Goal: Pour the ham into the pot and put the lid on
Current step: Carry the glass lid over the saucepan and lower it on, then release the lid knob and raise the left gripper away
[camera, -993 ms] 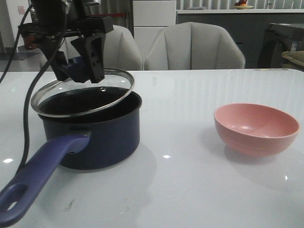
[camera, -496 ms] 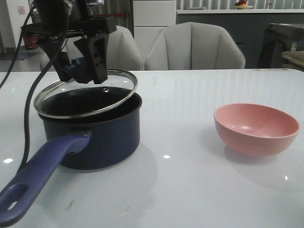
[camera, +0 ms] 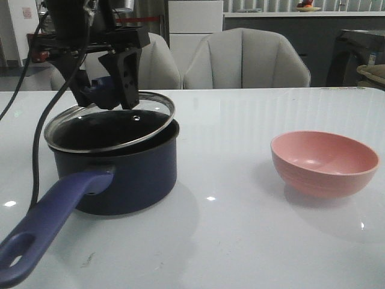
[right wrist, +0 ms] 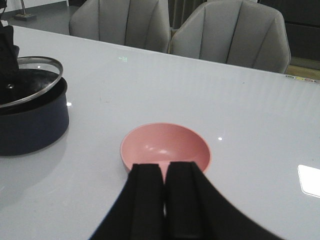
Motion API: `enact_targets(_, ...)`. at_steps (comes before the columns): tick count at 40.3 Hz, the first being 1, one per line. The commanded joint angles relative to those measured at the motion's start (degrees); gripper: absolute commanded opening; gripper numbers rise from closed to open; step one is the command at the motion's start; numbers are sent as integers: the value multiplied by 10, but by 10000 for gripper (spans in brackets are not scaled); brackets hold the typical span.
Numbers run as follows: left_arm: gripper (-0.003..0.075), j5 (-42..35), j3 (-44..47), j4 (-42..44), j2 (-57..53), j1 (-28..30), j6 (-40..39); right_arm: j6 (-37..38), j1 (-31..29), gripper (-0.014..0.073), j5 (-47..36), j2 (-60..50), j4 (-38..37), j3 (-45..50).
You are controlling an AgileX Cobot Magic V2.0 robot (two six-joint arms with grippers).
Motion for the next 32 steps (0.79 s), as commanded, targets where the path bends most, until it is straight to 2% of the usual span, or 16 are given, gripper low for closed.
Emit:
enact_targets(1,538,28,-19,-16,-31,-5,-1,-3,0,161,-40,7,5,-15)
enact_targets(20,545,28,-44,-29,-43,-1,-1,-3,0,161,-40,7,5,-15)
enact_targets(32,491,28,-24,4,-111,47,-1,-3,0,161,-40,7,5,-15)
